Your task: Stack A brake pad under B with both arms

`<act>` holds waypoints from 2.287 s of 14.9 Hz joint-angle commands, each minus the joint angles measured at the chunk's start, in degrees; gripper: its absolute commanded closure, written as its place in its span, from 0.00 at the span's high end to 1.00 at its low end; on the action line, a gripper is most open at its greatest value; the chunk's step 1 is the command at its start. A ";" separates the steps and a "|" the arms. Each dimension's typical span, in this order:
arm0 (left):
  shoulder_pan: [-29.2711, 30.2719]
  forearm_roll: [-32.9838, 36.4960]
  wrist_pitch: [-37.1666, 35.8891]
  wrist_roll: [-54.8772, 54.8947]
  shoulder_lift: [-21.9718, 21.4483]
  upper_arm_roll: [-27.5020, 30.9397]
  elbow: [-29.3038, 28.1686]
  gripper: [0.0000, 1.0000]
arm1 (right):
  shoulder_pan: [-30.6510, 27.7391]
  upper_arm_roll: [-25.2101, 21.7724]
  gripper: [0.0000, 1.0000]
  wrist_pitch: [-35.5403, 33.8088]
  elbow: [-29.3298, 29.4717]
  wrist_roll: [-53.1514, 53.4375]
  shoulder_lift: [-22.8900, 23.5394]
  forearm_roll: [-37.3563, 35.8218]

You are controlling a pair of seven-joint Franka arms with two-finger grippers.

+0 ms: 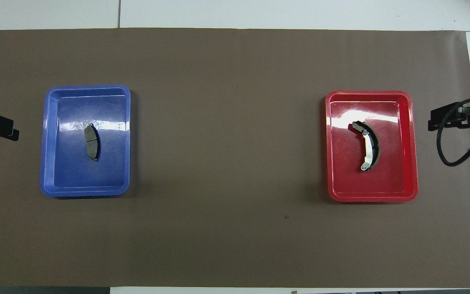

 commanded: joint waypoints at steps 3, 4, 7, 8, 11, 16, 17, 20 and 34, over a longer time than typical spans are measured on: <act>-0.10 0.84 -0.56 0.40 -0.44 0.05 0.16 0.99 | -0.57 0.26 1.00 0.27 -0.91 -1.40 -1.01 0.60; -0.10 0.75 -0.56 0.48 -0.44 0.05 0.16 0.99 | -0.57 0.26 1.00 0.27 -1.00 -1.40 -1.01 0.60; -0.10 0.75 -0.56 0.48 -0.44 0.05 0.16 0.99 | -0.57 0.26 1.00 0.27 -0.91 -1.40 -1.01 0.60; -0.10 0.83 -0.56 0.48 -0.44 0.05 0.16 0.99 | -0.57 0.26 1.00 0.35 -1.00 -1.40 -0.92 0.60; -0.10 0.84 -0.56 0.48 -0.44 0.05 0.16 0.99 | -0.57 0.26 1.00 0.27 -1.00 -1.40 -1.01 0.60; -0.10 0.84 -0.56 0.40 -0.44 0.05 0.16 0.99 | -0.75 0.26 1.00 0.27 -1.09 -1.49 -1.01 0.60; -0.01 0.84 -0.56 0.48 -0.44 0.05 0.16 0.99 | -0.75 0.26 1.00 0.27 -1.09 -1.49 -1.01 0.60; -0.10 0.84 -0.56 0.48 -0.44 0.05 0.16 0.99 | -0.75 0.26 1.00 0.18 -1.09 -1.49 -1.01 0.60; -0.98 0.75 18.81 0.39 -6.31 -0.03 -15.70 0.98 | -0.84 0.26 1.00 0.27 -1.18 -1.40 -1.01 0.60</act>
